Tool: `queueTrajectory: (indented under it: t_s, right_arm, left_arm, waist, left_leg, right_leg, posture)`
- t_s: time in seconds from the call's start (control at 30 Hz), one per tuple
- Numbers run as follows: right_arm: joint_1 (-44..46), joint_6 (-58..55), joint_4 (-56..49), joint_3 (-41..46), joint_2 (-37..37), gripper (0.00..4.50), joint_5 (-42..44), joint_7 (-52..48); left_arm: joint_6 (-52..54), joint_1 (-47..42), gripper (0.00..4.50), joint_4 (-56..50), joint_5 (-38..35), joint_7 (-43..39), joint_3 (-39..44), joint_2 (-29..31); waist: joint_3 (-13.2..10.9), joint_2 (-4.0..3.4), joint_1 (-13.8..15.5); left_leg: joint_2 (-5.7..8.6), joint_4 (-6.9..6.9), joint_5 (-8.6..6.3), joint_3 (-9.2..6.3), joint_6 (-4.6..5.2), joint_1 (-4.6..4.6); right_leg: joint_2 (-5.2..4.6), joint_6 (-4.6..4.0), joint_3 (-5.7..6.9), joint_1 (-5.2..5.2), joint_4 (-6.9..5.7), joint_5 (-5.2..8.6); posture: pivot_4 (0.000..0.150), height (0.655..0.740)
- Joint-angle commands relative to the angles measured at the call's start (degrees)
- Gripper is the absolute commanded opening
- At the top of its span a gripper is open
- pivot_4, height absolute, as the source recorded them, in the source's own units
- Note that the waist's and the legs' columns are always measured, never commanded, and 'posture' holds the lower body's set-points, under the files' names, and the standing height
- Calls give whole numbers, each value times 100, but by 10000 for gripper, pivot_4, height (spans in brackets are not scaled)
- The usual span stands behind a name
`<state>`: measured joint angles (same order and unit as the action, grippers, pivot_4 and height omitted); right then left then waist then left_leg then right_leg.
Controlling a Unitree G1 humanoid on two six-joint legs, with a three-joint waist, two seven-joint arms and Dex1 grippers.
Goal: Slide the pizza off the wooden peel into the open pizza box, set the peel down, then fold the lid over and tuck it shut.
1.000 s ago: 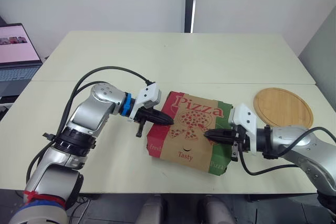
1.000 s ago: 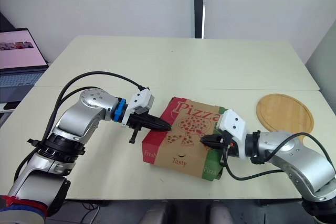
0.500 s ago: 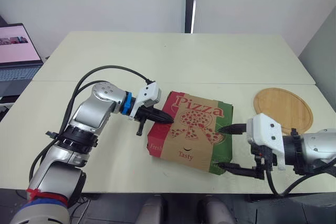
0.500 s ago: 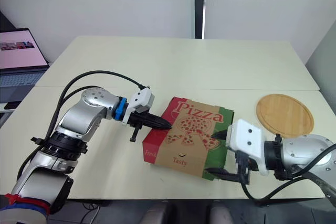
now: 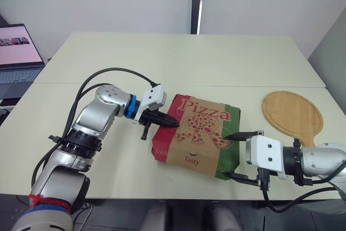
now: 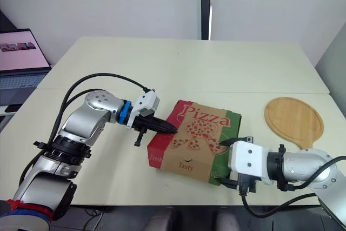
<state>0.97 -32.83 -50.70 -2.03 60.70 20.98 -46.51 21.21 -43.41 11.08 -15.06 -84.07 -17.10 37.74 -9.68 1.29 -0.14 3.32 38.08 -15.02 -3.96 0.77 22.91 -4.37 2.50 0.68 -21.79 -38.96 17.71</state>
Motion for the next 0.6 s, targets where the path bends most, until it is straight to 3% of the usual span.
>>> queueTrajectory:
  t_s: [0.03,0.6]
  right_arm:
    - [125,246,77,-156,-148,44433,-412,168]
    - [263,373,334,-783,-814,44433,-1515,450]
  left_arm:
    - [-11,-72,0,10,65,6,33,-23]
    - [-63,-2,0,-118,135,23,-20,-43]
  waist:
    - [0,0,0]
    - [0,0,-3]
  left_leg:
    - [0,0,0,0,0,0]
    - [0,1,1,0,-2,-1]
  right_leg:
    - [0,0,0,0,0,0]
    - [2,0,-1,-1,-2,0]
  posture:
    - [1500,7281]
    - [1500,7281]
